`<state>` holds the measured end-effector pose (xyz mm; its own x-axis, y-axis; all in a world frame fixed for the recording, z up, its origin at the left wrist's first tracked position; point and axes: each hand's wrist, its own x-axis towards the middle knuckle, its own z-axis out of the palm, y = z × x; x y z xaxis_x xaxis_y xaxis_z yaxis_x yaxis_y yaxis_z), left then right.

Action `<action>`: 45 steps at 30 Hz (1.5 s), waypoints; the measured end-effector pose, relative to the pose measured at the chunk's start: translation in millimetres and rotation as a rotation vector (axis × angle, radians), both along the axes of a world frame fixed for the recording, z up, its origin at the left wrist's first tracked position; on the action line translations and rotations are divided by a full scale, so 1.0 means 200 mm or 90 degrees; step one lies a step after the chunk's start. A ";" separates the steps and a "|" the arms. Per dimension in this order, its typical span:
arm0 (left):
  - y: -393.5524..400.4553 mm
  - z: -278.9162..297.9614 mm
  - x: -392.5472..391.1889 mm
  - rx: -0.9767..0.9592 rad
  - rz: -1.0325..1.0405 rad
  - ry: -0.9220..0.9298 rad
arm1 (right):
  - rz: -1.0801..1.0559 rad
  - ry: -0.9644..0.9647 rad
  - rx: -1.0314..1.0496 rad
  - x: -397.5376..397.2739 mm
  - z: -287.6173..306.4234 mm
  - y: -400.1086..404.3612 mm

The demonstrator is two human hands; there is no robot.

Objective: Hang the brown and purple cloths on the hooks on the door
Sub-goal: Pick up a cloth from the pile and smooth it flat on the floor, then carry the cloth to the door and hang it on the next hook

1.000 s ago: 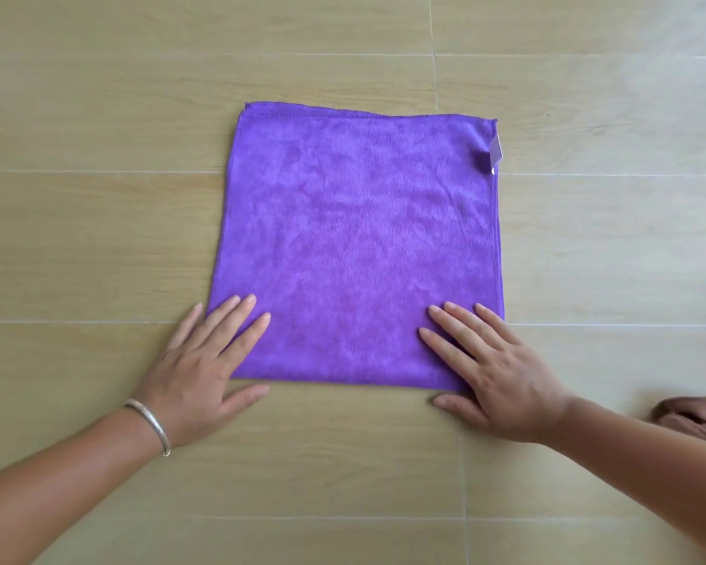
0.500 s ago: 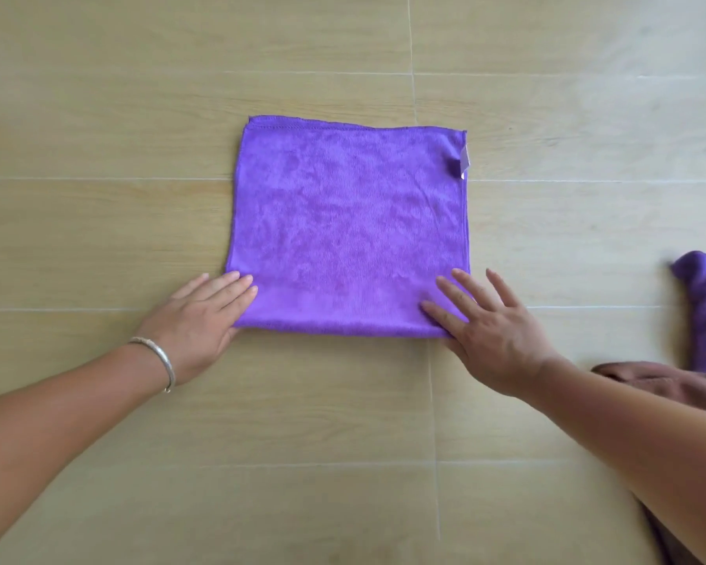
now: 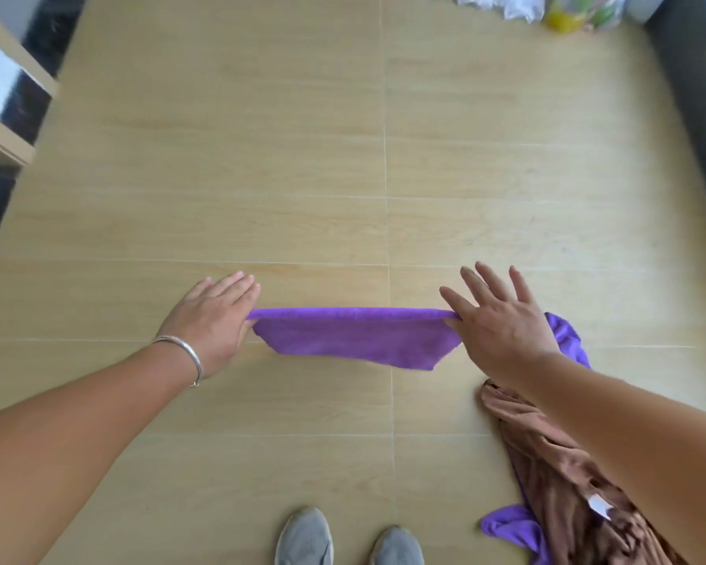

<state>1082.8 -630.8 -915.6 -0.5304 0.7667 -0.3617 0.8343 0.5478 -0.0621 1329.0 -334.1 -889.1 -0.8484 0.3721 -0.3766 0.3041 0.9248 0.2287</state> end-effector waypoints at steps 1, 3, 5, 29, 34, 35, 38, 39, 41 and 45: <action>0.00 0.13 -0.02 -0.003 -0.002 0.008 | 0.004 -0.002 0.005 -0.01 0.13 0.00; 0.01 0.39 -0.06 -0.004 -0.007 0.019 | 0.016 -0.003 0.014 -0.05 0.39 0.02; 0.04 0.64 -0.11 0.004 -0.005 0.024 | 0.022 0.007 0.028 -0.09 0.64 0.07; 0.33 4.04 -0.33 0.190 -0.002 0.176 | -0.038 0.349 0.175 -0.24 3.93 0.34; 0.30 4.54 -0.28 0.211 0.007 0.198 | -0.030 0.393 0.180 -0.21 4.36 0.31; 0.29 4.62 -0.27 0.216 0.008 0.206 | -0.028 0.400 0.176 -0.20 4.43 0.31; 0.24 4.85 -0.21 0.258 0.004 0.247 | -0.009 0.410 0.190 -0.16 4.62 0.30; 0.23 4.92 -0.18 0.274 -0.003 0.260 | 0.006 0.404 0.201 -0.15 4.68 0.30; 0.19 5.03 -0.14 0.312 -0.024 0.280 | 0.024 0.414 0.197 -0.13 4.78 0.29; 0.14 5.15 -0.08 0.348 -0.039 0.303 | 0.023 0.461 0.172 -0.09 4.93 0.25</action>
